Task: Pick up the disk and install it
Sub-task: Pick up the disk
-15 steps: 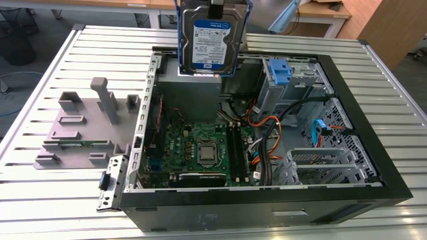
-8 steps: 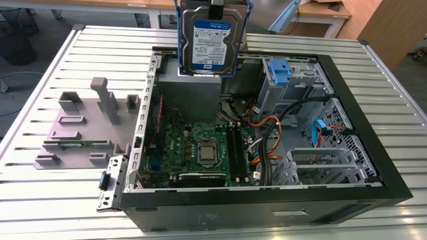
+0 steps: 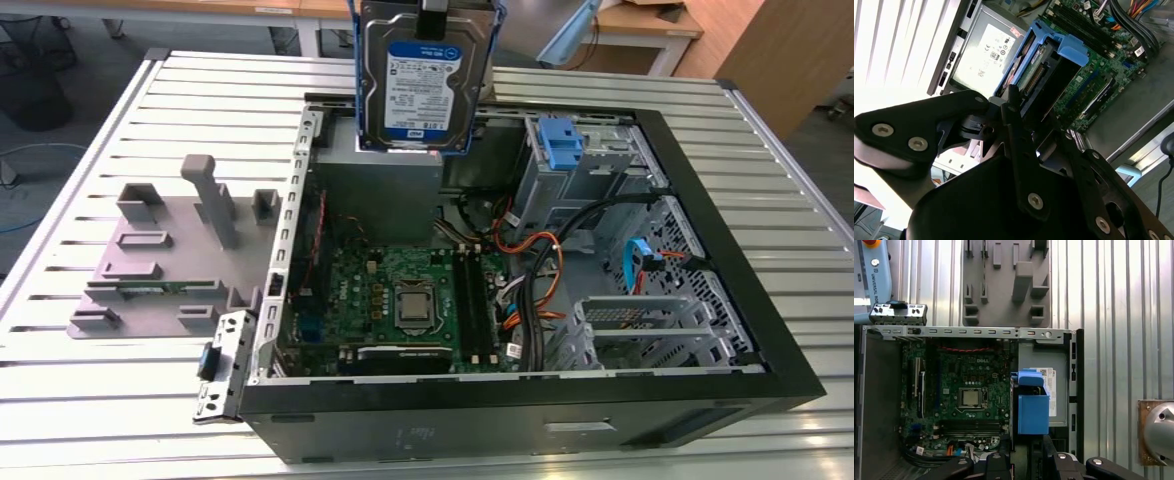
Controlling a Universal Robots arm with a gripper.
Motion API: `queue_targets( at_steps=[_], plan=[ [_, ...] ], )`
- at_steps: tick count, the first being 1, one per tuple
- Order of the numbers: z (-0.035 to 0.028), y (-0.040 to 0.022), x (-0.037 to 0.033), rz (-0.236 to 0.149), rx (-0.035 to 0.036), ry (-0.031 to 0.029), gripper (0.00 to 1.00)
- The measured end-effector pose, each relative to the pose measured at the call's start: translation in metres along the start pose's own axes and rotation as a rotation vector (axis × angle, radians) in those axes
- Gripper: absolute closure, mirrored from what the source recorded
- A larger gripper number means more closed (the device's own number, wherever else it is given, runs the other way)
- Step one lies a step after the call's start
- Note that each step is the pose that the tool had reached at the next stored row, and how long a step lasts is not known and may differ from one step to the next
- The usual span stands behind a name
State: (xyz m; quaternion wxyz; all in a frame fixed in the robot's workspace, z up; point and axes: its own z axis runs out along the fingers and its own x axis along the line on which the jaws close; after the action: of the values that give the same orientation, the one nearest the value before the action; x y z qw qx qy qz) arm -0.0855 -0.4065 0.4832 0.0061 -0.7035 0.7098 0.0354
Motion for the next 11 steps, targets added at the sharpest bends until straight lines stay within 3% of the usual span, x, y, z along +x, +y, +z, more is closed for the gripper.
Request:
queue_targets(
  at_steps=[11],
  plan=[
    [-0.0003, 0.0, 0.0046, 0.0, 0.0, 0.0, 0.65]
  ],
)
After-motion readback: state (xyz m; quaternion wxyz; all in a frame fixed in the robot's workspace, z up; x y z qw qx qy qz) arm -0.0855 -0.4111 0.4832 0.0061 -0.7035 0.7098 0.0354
